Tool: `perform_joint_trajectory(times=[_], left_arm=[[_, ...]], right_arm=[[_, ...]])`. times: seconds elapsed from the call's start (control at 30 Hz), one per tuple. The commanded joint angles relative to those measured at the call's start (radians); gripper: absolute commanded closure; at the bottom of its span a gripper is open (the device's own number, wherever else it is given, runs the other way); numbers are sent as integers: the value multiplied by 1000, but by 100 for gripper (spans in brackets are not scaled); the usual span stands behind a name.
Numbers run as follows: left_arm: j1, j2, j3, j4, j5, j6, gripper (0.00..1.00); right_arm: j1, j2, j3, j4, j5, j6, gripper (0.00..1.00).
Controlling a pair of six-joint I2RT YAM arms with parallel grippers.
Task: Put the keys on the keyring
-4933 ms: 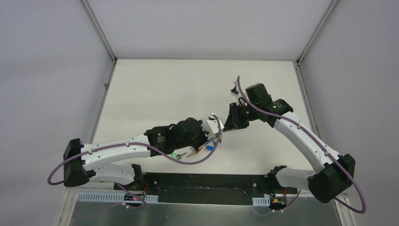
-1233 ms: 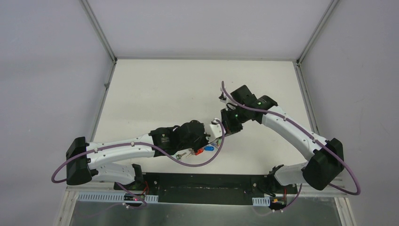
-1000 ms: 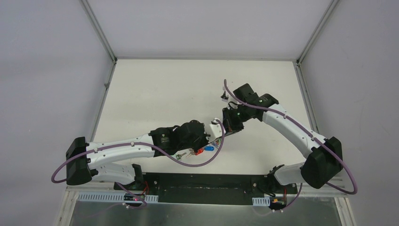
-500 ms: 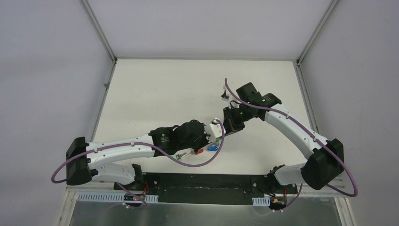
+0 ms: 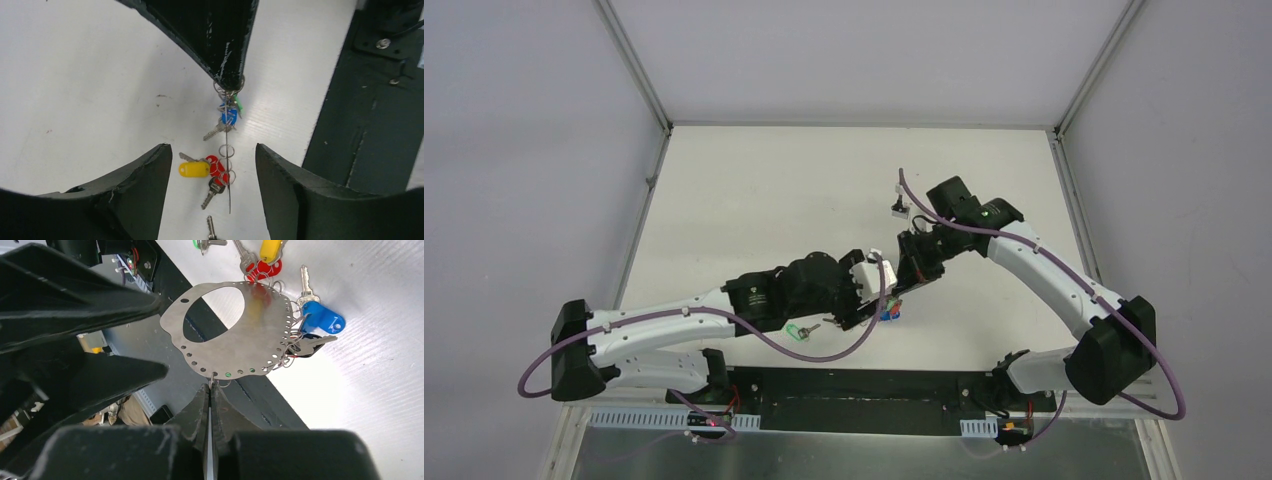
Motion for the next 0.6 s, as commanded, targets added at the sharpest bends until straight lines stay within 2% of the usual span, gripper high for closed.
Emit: perform_joint_trajectory(times=[0.0, 0.1, 0.27, 0.43, 0.57], left_arm=[[9, -106, -39, 162, 145, 34, 35], [83, -138, -54, 182, 282, -5, 35], [283, -130, -110, 282, 683, -117, 37], [359, -34, -100, 300, 891, -116, 43], [382, 53, -99, 428, 1004, -134, 50]], right_arm=[[1, -25, 26, -11, -42, -77, 100], [2, -35, 25, -17, -42, -115, 100], [10, -70, 11, -14, -51, -200, 100], [23, -98, -3, -5, -71, -259, 100], [33, -103, -16, 11, -91, -271, 100]])
